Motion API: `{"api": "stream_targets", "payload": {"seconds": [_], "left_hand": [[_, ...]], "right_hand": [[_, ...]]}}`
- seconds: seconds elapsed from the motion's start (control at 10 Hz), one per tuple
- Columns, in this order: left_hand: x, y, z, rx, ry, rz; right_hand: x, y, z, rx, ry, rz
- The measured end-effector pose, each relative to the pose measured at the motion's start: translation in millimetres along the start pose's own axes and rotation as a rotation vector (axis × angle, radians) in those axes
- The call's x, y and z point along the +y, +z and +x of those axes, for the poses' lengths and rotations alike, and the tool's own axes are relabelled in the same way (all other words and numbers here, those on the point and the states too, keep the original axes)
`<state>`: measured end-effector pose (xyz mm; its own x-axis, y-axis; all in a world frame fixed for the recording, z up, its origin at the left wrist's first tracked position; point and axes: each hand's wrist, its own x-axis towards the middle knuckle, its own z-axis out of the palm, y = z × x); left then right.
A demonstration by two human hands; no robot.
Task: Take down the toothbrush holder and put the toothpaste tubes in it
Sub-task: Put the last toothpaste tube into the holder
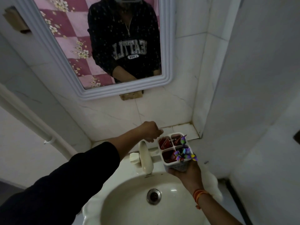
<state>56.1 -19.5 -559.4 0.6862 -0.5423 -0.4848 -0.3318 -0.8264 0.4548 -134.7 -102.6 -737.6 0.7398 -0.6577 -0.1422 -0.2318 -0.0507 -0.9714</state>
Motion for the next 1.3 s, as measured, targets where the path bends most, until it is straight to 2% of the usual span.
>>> {"api": "stream_targets", "payload": {"seconds": [0.1,0.3,0.5,0.8,1.0,1.1,1.2,1.3], "left_hand": [[5.1,14.6,3.3,-0.075,-0.060,-0.015],[7.5,15.9,14.3,-0.033,-0.144,-0.235],[15.8,2.8,26.0,0.061,-0.084,-0.386],[45.7,9.4,63.4,0.114,-0.059,-0.912],[51.8,17.0,76.3,0.133,-0.080,-1.007],[51.4,19.7,73.7,0.170,-0.095,-1.013],[47.4,23.9,70.5,0.185,-0.092,-0.965],[46.4,23.8,50.9,0.236,-0.084,-0.784]], "right_hand": [[-7.7,-2.8,-2.4,0.016,-0.012,-0.004],[-14.3,-6.4,0.4,0.001,-0.030,-0.002],[-42.8,-18.7,23.9,0.047,-0.103,-0.028],[-62.0,-42.0,107.6,0.073,-0.066,-0.155],[-56.4,-45.4,131.6,0.049,0.066,-0.090],[-58.3,-45.8,131.0,0.049,0.071,-0.083],[-59.6,-47.1,126.4,0.043,0.070,-0.101],[-61.0,-47.7,107.0,0.067,0.072,-0.143]]}}
